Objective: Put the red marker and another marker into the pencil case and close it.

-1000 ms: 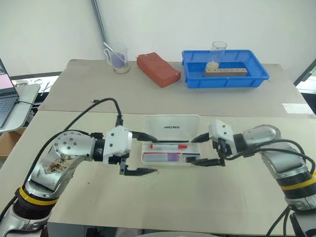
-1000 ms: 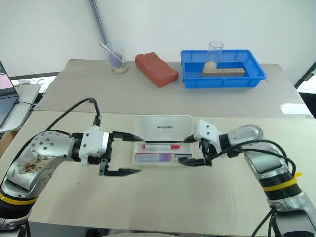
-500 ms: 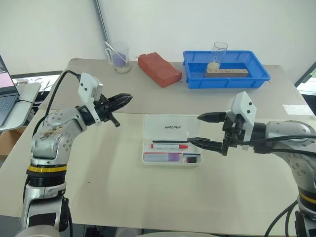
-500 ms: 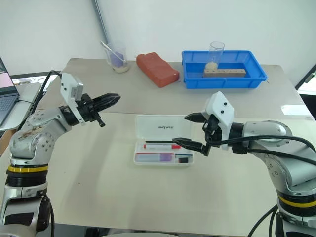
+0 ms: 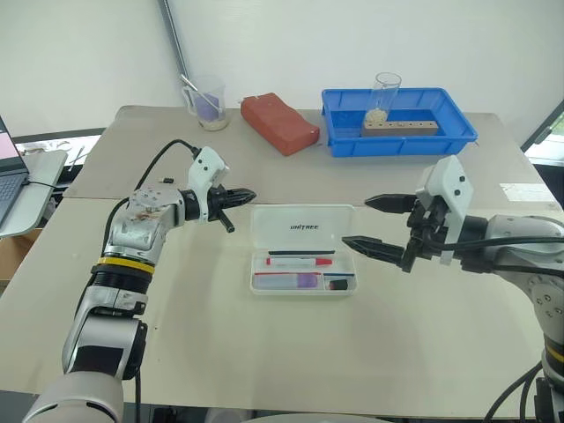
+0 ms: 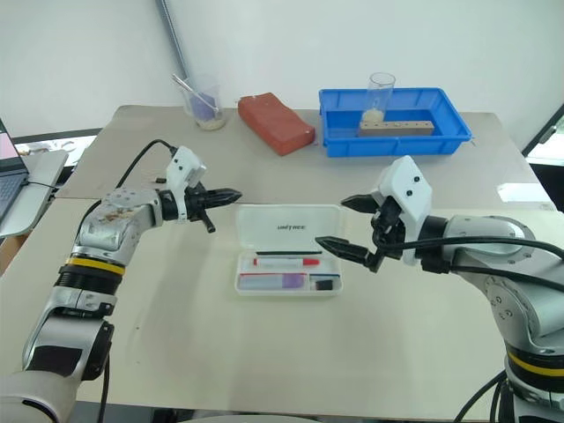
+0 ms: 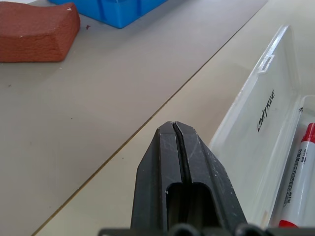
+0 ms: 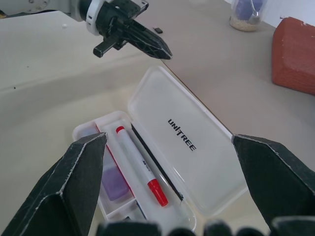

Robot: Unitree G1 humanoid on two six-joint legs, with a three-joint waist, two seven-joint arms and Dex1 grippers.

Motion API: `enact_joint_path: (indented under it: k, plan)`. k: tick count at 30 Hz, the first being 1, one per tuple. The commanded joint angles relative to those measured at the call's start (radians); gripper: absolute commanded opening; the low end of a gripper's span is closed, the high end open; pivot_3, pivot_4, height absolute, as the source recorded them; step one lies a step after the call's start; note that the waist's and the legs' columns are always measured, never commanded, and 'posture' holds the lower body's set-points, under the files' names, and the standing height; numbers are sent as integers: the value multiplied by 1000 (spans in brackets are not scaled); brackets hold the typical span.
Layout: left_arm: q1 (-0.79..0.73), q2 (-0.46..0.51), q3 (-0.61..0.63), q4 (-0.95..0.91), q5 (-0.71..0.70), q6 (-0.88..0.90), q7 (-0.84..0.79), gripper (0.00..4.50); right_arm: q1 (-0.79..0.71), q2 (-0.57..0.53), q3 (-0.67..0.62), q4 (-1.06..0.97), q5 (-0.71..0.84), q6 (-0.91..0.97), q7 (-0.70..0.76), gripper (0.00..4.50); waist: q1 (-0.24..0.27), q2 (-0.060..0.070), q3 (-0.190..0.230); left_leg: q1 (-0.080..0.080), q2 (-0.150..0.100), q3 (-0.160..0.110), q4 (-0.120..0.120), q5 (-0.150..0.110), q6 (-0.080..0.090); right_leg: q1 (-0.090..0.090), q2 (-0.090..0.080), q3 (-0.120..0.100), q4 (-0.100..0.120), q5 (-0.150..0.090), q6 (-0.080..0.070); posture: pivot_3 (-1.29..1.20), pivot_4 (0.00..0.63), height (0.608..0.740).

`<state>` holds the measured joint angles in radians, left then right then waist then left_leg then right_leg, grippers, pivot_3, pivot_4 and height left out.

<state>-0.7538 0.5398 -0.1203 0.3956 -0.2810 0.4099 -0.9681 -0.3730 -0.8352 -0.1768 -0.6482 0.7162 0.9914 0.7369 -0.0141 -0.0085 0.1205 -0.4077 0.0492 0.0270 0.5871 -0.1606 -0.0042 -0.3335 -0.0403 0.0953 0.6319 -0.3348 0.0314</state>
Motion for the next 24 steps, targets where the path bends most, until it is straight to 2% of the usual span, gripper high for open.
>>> enact_joint_path:
  k: [1,6,15,24]
  plan:
    - [-40,8,-6,25,18,-31,-62,55,-15,-22,-37,-33,32,6,-16,4500,0,0,0,0,0,0,0,0,0,0,0,0,0,0,0,0,150,740]
    - [-49,11,-12,40,39,-47,-105,55,-39,-32,-29,-28,55,11,-30,4500,1,0,0,0,0,0,0,0,0,0,0,0,0,0,0,0,150,740]
    - [-21,23,-4,-54,25,-29,-179,55,-74,-51,-29,-13,121,15,-23,4500,1,0,0,-1,0,0,0,0,0,0,0,0,0,0,0,0,150,740]
    - [67,98,-61,-270,21,-1,-307,55,-99,-80,-27,15,154,0,4,4500,-1,0,0,-1,1,0,0,0,0,-1,0,0,0,0,0,0,150,740]
